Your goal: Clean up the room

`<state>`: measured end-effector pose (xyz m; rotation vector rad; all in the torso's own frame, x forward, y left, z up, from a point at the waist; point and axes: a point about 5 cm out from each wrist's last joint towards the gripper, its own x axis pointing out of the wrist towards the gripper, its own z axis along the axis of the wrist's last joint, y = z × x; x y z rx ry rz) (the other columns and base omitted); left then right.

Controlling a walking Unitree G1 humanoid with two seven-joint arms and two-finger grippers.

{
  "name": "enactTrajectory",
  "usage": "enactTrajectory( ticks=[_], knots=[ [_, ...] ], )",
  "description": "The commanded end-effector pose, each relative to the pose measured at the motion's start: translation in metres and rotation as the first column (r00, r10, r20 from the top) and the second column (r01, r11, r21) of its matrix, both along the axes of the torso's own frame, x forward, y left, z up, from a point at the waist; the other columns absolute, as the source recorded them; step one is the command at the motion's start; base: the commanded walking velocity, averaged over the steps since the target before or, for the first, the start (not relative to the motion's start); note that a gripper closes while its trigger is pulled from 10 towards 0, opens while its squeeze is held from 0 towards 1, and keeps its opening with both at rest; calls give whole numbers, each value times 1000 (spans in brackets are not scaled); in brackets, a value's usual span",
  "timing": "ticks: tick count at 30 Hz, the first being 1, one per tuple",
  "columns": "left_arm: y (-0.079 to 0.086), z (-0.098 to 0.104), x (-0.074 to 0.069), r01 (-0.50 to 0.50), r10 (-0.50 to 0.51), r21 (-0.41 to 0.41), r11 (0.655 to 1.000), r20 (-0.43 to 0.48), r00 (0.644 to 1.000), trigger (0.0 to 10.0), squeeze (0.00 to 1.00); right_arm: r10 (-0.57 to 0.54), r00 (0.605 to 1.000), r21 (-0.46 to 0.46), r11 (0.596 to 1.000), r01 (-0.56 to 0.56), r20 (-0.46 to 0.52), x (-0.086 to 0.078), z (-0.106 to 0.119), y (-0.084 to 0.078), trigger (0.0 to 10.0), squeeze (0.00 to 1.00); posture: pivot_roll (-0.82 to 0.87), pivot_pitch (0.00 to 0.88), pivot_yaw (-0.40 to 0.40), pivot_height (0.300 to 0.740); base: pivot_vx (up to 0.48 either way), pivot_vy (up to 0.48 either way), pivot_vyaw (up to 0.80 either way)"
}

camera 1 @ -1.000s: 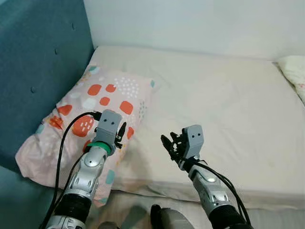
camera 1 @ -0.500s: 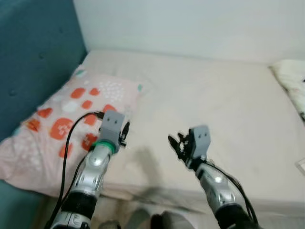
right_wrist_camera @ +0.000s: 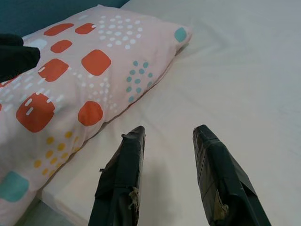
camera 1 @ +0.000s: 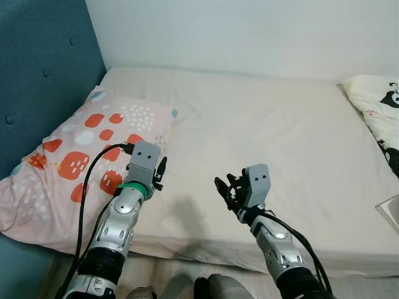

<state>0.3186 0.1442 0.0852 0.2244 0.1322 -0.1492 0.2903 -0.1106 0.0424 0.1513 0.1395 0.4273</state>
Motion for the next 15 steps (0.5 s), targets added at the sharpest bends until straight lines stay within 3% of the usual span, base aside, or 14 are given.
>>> enactTrajectory(
  ticks=[1,15],
  knots=[
    [0,-6,-1,-3,3,4,1000,-24,1000,10000,0,-2,1000,-3,1000,2,-7,-1,-3,-1,10000,0,-28,24,-18,740,0,0,0],
    [-10,7,3,35,-34,-61,998,17,999,10000,0,-4,1000,10,1000,3,22,3,5,1,10000,0,-31,23,-16,740,0,0,0]
  ],
)
